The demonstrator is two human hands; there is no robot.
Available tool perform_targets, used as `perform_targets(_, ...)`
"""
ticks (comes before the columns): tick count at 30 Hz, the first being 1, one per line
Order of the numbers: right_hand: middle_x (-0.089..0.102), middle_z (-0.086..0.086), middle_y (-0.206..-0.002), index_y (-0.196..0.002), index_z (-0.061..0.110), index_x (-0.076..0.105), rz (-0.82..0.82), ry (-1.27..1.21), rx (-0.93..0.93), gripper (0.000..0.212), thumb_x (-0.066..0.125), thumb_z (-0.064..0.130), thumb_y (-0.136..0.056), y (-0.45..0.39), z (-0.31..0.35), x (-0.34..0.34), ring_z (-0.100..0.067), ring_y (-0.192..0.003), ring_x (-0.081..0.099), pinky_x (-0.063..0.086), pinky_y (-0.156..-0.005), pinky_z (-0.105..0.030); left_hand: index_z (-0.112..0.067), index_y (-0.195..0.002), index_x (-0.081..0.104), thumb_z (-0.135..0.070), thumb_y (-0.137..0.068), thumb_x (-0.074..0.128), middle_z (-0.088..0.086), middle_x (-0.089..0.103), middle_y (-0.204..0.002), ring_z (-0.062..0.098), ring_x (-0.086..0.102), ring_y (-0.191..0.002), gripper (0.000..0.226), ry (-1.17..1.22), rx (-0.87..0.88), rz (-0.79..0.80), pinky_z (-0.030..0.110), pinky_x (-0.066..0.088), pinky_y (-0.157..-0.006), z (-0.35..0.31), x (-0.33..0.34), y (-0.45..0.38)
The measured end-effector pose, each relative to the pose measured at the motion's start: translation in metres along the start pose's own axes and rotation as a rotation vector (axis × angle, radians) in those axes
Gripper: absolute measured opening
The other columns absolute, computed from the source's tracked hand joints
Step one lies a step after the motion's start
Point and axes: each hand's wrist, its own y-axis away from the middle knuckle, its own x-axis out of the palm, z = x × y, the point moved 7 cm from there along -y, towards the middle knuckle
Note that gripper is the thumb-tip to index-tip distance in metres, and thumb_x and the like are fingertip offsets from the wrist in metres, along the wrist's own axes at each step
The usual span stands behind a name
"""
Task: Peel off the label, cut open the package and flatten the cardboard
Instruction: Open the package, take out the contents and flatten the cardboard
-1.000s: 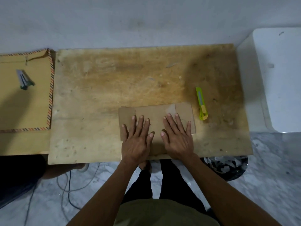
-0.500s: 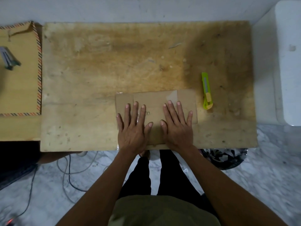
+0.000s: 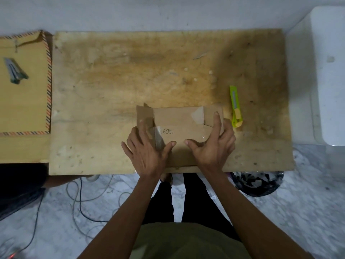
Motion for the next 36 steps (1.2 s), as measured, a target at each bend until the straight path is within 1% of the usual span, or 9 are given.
perform_targets(5, 0.053, -0.008, -0.142, -0.148, 0.021, 0.039, -0.077, -0.027, -0.28, 0.074, 0.069, 0.04, -0.083, 0.022, 0.03, -0.006, -0.028, -0.115, 0.049, 0.032, -0.095, -0.04, -0.018, -0.152, 0.03, -0.06, -0.085, 0.066, 0.007, 0.052, -0.145, 0.03, 0.042, -0.136, 0.087, 0.028, 0.252, -0.03, 0.059, 0.024, -0.117, -0.028, -0.002, 0.009)
perform_targets(9, 0.058, -0.005, -0.14, -0.144, 0.013, 0.045, -0.012, -0.262, -0.248, 0.048, 0.052, 0.023, -0.098, 0.016, 0.037, -0.002, -0.024, -0.122, 0.052, 0.033, -0.105, -0.031, -0.006, -0.151, 0.033, -0.042, -0.101, 0.049, 0.01, 0.06, -0.134, 0.029, 0.053, -0.123, 0.064, 0.278, 0.289, 0.023, 0.049, 0.034, -0.113, -0.035, 0.006, 0.004)
perform_targets(13, 0.047, -0.007, -0.147, -0.15, 0.017, 0.036, 0.088, -0.233, -0.194, 0.048, 0.037, 0.028, -0.104, -0.008, 0.031, 0.018, -0.027, -0.13, 0.042, 0.026, -0.112, -0.04, -0.002, -0.14, 0.054, -0.015, -0.102, 0.049, 0.015, 0.065, -0.116, 0.028, 0.054, -0.106, 0.041, 0.364, 0.399, -0.1, 0.04, 0.042, -0.096, -0.037, -0.005, -0.017)
perform_targets(16, 0.03, 0.001, -0.16, -0.154, 0.026, 0.027, 0.143, -0.054, -0.262, 0.053, 0.024, 0.04, -0.103, -0.011, 0.028, 0.034, -0.025, -0.14, 0.03, 0.024, -0.113, -0.048, -0.009, -0.148, 0.046, -0.027, -0.106, 0.039, 0.018, 0.051, -0.143, 0.035, 0.044, -0.131, 0.047, 0.206, 0.386, 0.001, 0.049, 0.036, -0.11, -0.036, 0.011, -0.03)
perform_targets(18, 0.018, 0.005, -0.165, -0.156, 0.029, 0.019, 0.197, 0.031, -0.307, 0.055, 0.021, 0.042, -0.103, -0.009, 0.025, 0.046, -0.022, -0.152, 0.013, 0.013, -0.119, -0.055, -0.019, -0.158, 0.028, -0.036, -0.108, 0.028, 0.008, 0.027, -0.165, 0.031, 0.02, -0.152, 0.053, 0.142, 0.342, 0.141, 0.054, 0.017, -0.123, -0.033, 0.025, -0.03)
perform_targets(20, 0.012, 0.006, -0.166, -0.156, 0.03, 0.015, 0.211, 0.113, -0.311, 0.055, 0.02, 0.043, -0.103, -0.009, 0.019, 0.057, -0.019, -0.154, 0.004, 0.008, -0.12, -0.059, -0.029, -0.161, 0.009, -0.041, -0.108, 0.02, -0.005, 0.004, -0.17, 0.021, -0.003, -0.157, 0.055, 0.119, 0.286, 0.242, 0.052, -0.001, -0.125, -0.029, 0.036, -0.029)
perform_targets(24, 0.018, 0.002, -0.164, -0.156, 0.026, 0.02, 0.134, 0.241, -0.334, 0.055, 0.022, 0.043, -0.104, -0.01, 0.016, 0.064, -0.022, -0.153, 0.011, 0.016, -0.116, -0.063, -0.039, -0.158, -0.007, -0.045, -0.106, 0.015, -0.011, -0.013, -0.168, 0.019, -0.017, -0.155, 0.056, 0.012, 0.27, 0.282, 0.054, -0.009, -0.123, -0.027, 0.043, -0.031)
perform_targets(28, 0.017, 0.002, -0.165, -0.156, 0.025, 0.018, 0.119, 0.285, -0.345, 0.056, 0.021, 0.043, -0.104, -0.01, 0.013, 0.067, -0.024, -0.153, 0.011, 0.018, -0.114, -0.064, -0.04, -0.157, -0.008, -0.045, -0.106, 0.015, -0.009, -0.01, -0.168, 0.025, -0.013, -0.155, 0.056, -0.049, 0.3, 0.257, 0.061, -0.003, -0.122, -0.03, 0.046, -0.03)
perform_targets(36, 0.018, 0.004, -0.165, -0.156, 0.028, 0.018, 0.12, 0.315, -0.333, 0.056, 0.023, 0.044, -0.103, -0.008, 0.017, 0.064, -0.022, -0.153, 0.011, 0.016, -0.116, -0.061, -0.035, -0.158, 0.023, -0.043, -0.106, 0.029, -0.002, 0.018, -0.167, 0.03, 0.014, -0.155, 0.053, -0.108, 0.304, 0.07, 0.061, 0.014, -0.121, -0.031, 0.043, -0.027)
